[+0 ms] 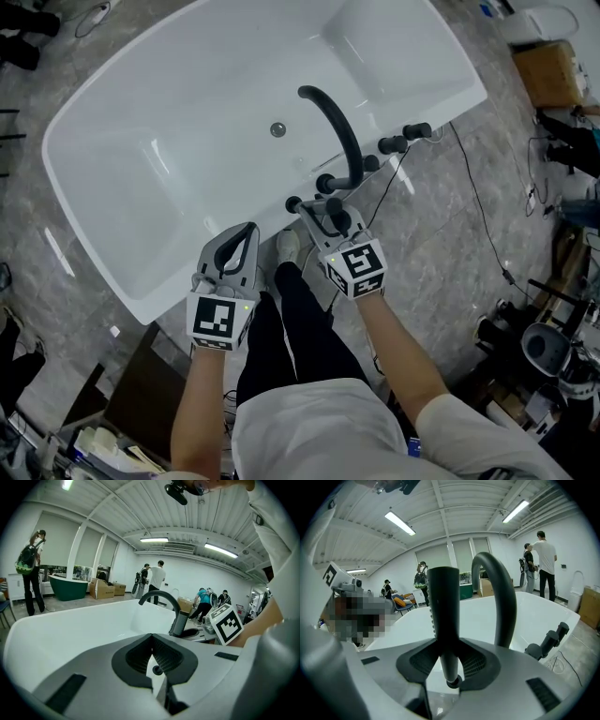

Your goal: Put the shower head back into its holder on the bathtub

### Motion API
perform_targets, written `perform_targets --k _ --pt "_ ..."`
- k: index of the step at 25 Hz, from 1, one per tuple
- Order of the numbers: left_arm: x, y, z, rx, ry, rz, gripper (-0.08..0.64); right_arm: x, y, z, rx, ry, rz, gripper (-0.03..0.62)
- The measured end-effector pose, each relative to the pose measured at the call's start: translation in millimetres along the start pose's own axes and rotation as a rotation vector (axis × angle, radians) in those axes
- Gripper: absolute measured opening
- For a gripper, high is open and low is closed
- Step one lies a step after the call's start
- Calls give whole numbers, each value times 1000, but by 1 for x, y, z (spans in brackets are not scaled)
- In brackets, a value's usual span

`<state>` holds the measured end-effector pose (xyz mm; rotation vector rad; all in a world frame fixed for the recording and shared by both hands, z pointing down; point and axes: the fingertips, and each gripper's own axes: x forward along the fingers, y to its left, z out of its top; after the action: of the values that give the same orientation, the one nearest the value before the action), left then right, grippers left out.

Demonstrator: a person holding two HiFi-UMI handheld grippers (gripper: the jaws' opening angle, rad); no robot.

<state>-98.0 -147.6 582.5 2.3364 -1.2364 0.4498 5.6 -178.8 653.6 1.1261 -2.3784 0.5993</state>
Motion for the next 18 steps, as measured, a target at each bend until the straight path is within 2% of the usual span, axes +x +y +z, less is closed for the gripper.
perform_targets --k 18 --pt "21 -6 -19 -30 24 -18 11 22 -8 -30 16 38 12 143"
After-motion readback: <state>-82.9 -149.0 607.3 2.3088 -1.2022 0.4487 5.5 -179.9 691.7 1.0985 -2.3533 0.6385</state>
